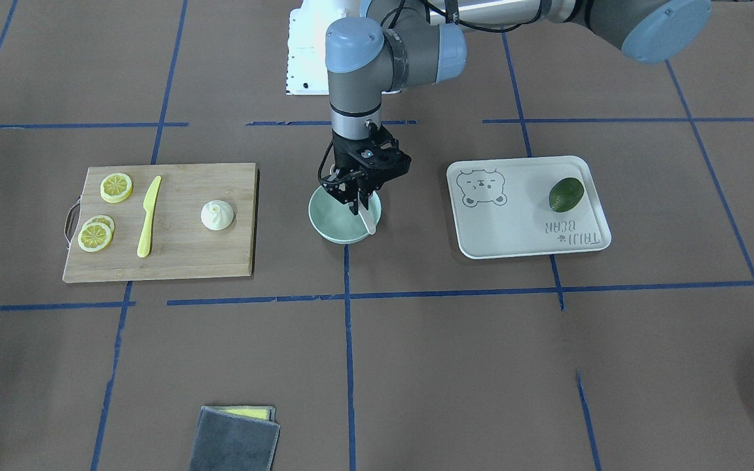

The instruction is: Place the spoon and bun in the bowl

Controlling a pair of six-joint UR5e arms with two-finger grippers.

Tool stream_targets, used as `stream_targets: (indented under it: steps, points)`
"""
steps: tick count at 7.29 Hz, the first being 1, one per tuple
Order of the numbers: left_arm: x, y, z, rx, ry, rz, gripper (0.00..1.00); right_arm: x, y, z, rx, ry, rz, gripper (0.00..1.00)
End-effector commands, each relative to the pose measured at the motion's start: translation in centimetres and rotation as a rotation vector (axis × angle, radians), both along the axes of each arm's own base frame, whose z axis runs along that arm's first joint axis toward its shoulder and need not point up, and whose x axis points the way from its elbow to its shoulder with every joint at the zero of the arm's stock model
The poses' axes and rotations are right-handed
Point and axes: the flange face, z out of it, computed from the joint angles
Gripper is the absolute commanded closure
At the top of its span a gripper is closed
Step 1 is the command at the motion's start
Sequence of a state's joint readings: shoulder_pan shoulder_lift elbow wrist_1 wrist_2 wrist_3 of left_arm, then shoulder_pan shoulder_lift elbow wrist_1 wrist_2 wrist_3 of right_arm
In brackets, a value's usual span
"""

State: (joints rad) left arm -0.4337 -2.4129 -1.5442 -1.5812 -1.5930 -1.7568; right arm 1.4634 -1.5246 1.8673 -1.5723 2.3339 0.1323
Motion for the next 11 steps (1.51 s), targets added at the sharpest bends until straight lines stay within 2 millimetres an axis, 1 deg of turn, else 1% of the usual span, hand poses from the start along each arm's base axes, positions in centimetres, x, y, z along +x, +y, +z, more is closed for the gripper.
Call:
stream_targets:
  steps: [1,2,3,4,5,6,7,8,9,10,11]
  points:
    - [-0.2,-1.0,0.6,-0.002,-0.015,-0.014,1.0,-0.1,0.0,0.0,-0.001,-0.009,-0.004,0.0]
    - [-0.1,-1.4,1.0,0.005,-0.03,-0.03,1.0,-0.1,0.0,0.0,-0.003,-0.009,-0.003,0.0]
    - [0.0,-1.3,1.0,0.023,-0.037,-0.015,0.44,-0.1,0.0,0.0,-0.004,-0.009,-0.003,0.0]
    - [-0.1,-1.2,0.9,0.057,-0.049,0.02,0.0,-0.1,0.0,0.0,-0.003,-0.009,-0.004,0.0]
    - [-0.7,-0.9,1.2,0.08,-0.051,0.04,0.0,-0.1,0.1,-0.2,0.002,-0.01,-0.004,0.0]
    - [-3.9,0.5,1.9,0.173,-0.047,0.124,0.0,-0.1,0.0,-0.6,0.009,-0.011,-0.002,0.0]
    - [-9.4,1.6,2.6,0.325,-0.058,0.218,0.0,-0.1,0.0,-1.3,0.019,-0.021,-0.004,0.0]
    - [-14.3,-0.3,2.7,0.444,-0.096,0.261,0.0,-0.9,0.2,-2.5,0.047,-0.025,-0.023,0.0]
    - [-18.9,-3.5,4.9,0.501,-0.118,0.409,0.0,-3.0,0.3,-3.6,0.087,-0.031,-0.06,0.0]
    - [-25.6,-6.9,8.2,0.615,-0.181,0.535,0.0,-4.4,0.3,-4.2,0.112,-0.041,-0.077,0.0]
    - [-32.4,-9.6,12.8,0.688,-0.218,0.643,0.0,-6.0,0.4,-4.9,0.089,-0.066,-0.051,0.0]
